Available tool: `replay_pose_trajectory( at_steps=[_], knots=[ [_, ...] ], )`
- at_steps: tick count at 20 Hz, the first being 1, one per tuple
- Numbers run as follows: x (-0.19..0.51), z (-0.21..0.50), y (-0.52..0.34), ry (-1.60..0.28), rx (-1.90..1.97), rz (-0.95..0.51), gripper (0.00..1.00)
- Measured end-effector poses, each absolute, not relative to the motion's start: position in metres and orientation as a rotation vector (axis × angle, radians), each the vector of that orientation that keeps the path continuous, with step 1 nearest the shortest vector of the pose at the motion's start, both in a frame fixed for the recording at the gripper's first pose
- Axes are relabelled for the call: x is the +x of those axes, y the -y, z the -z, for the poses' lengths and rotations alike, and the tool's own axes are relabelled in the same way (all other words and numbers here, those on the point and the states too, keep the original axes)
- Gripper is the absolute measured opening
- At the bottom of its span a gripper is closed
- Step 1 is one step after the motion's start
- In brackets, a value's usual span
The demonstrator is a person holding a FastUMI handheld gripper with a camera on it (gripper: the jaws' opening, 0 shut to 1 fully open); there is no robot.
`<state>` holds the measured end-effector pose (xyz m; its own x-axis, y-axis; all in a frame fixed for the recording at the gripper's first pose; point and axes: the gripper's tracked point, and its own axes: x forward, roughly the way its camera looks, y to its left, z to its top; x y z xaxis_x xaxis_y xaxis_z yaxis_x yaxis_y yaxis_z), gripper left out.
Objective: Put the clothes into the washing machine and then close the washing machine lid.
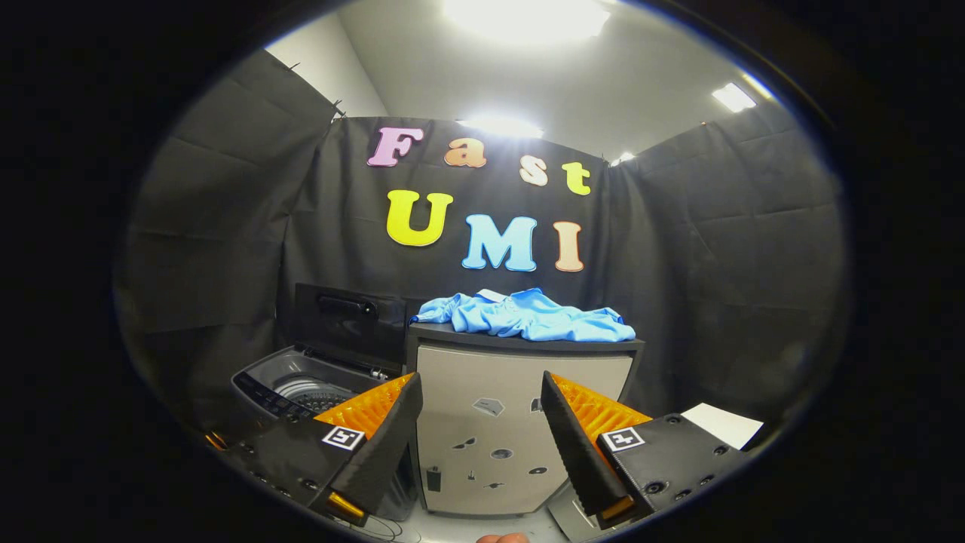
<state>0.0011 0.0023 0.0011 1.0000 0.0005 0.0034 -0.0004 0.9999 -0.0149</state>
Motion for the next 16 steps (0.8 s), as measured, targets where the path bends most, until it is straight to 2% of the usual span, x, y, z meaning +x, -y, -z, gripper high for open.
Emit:
replay_pose_trajectory(
  at_steps=[16],
  knots=[
    [-0.001,-0.035,0.006,0.018,-0.074,0.045,0.98]
  ],
)
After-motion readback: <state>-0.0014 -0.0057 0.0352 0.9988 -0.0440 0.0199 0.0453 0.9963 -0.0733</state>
